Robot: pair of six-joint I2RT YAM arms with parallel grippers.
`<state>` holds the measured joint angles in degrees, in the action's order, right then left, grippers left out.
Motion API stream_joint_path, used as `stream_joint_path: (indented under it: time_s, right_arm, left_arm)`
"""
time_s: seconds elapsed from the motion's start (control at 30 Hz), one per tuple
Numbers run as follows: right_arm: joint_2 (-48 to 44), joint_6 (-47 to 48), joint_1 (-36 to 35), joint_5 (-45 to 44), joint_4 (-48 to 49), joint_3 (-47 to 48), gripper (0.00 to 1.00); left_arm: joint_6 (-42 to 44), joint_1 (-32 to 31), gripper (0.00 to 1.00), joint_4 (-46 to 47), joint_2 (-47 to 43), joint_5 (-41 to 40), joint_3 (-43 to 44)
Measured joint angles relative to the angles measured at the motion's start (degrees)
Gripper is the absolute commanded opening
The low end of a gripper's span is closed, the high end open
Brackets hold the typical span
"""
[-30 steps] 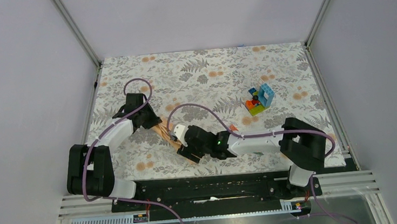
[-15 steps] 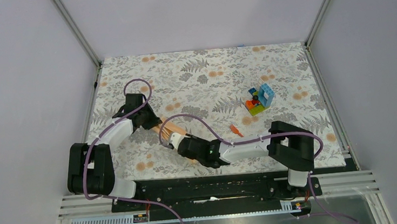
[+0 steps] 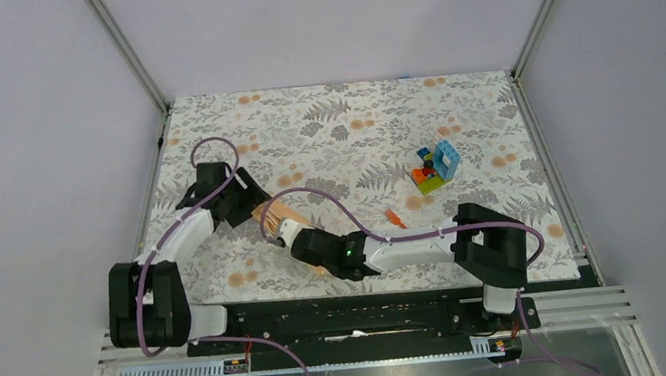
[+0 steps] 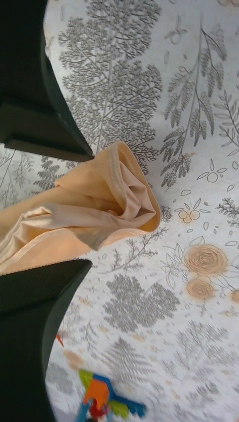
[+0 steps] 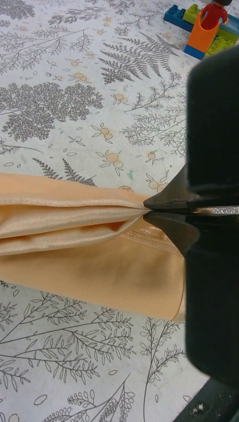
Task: Fold the napkin into a case and place the utensils inside
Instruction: Fold the 2/3-rectangle-folded napkin at the center of the board.
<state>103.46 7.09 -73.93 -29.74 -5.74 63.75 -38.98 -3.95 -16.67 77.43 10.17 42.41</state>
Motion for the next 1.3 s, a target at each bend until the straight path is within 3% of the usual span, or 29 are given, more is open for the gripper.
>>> stream_joint_path:
  time_s: [0.03, 0.1, 0.2, 0.27, 0.33, 0.4, 0.5, 0.57, 0.73, 0.83, 0.97, 1.1, 1.3]
  right_arm:
    - [0.0, -0.3, 0.0, 0.4, -0.3, 0.1, 0.00]
    - [0.0, -0.8, 0.0, 0.9, -1.0, 0.4, 0.00]
    - [0.1, -1.9, 0.0, 1.2, -1.6, 0.7, 0.00]
    - [0.2, -2.5, 0.0, 1.8, -1.8, 0.9, 0.00]
    - [0.4, -3.3, 0.0, 2.3, -1.8, 1.0, 0.00]
    - [0.5, -4.1, 0.0, 2.4, -2.0, 1.0, 0.00]
    - [0.5, -4.9, 0.0, 3.0, -2.4, 1.0, 0.00]
    - [0.5, -5.2, 0.0, 3.5, -2.4, 1.1, 0.00]
    - [0.6, -6.7, 0.0, 4.3, -2.6, 1.9, 0.00]
    - [0.6, -7.2, 0.0, 4.6, -2.6, 2.1, 0.00]
    - [0.6, -7.6, 0.0, 5.5, -2.6, 2.1, 0.00]
    - [0.6, -8.0, 0.0, 5.8, -2.9, 2.6, 0.00]
    - [0.6, -9.2, 0.0, 7.0, -3.8, 3.6, 0.00]
  left_arm:
    - [-0.1, 0.3, 0.93, -0.4, -1.1, 0.0, -0.2]
    - [-1.0, 1.0, 0.97, -2.1, -4.1, -0.4, -0.4]
    - [-3.7, 1.5, 0.91, -6.2, -9.5, -2.7, -0.4]
    - [-6.9, 1.7, 0.72, -8.7, -13.9, -4.0, -1.2]
    - [-10.2, 1.8, 0.44, -9.4, -19.1, -4.0, -4.4]
    - [-13.5, 1.8, 0.29, -10.4, -24.1, -2.8, -9.1]
    - [-17.5, 1.7, 0.29, -10.7, -28.9, 0.8, -16.5]
    - [-19.9, 0.9, 0.35, -9.7, -30.6, 3.8, -21.0]
    - [-25.7, -7.2, 0.46, -3.1, -30.4, 9.3, -28.1]
    - [-28.2, -11.5, 0.37, 0.8, -30.9, 10.0, -29.1]
    - [-30.5, -14.9, 0.15, 5.9, -31.5, 9.6, -30.0]
    - [-31.9, -16.9, 0.02, 9.2, -27.8, 9.0, -30.9]
    - [-32.9, -19.2, 0.00, 15.0, -21.6, 8.0, -32.9]
